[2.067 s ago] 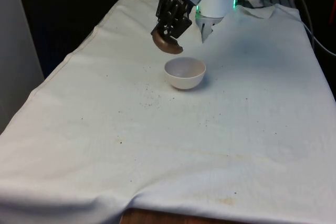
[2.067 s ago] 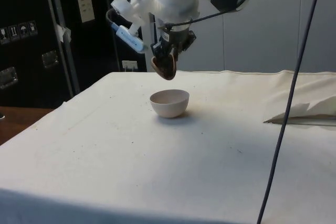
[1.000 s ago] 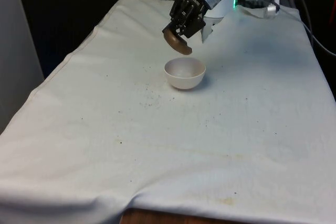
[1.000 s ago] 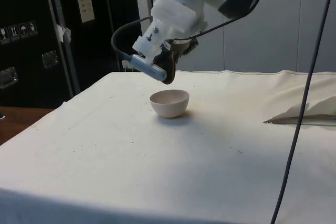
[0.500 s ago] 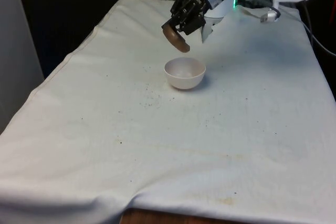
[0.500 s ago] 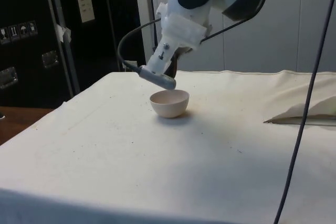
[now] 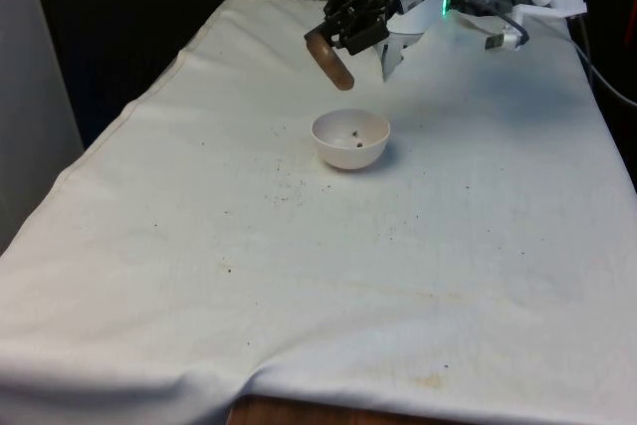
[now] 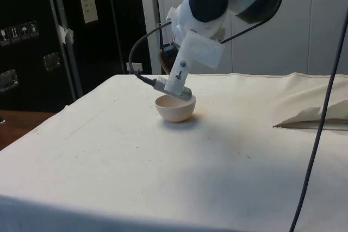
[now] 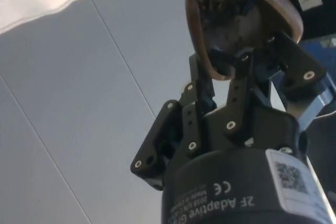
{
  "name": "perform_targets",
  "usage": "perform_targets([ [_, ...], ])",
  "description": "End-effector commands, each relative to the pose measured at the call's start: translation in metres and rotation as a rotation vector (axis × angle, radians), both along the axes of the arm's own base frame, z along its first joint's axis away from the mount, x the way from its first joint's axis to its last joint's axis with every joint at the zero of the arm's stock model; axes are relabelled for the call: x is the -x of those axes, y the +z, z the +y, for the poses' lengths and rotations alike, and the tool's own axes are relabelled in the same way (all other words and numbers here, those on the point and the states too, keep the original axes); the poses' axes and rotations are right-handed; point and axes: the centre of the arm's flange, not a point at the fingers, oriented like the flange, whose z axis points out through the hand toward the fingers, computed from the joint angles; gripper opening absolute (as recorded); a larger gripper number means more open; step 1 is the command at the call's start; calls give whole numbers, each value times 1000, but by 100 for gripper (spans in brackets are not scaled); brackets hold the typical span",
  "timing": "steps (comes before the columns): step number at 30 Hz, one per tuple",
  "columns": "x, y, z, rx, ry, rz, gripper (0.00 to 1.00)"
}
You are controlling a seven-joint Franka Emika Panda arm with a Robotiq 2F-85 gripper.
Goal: Pour the coffee beans from the cup into the bowl.
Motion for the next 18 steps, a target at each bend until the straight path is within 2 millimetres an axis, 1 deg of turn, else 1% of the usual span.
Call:
perform_targets([
  [1,1,2,3,12,5,-31,4],
  [3,1,0,2,10,-3,-11,4],
  [4,2,2,5,23,2,-42,4],
  [11,5,2,13,60,-6,-88,4],
  [12,5,1,11,55,-10,-67,4],
  [18,6,0,20,92,-13,-125,4],
])
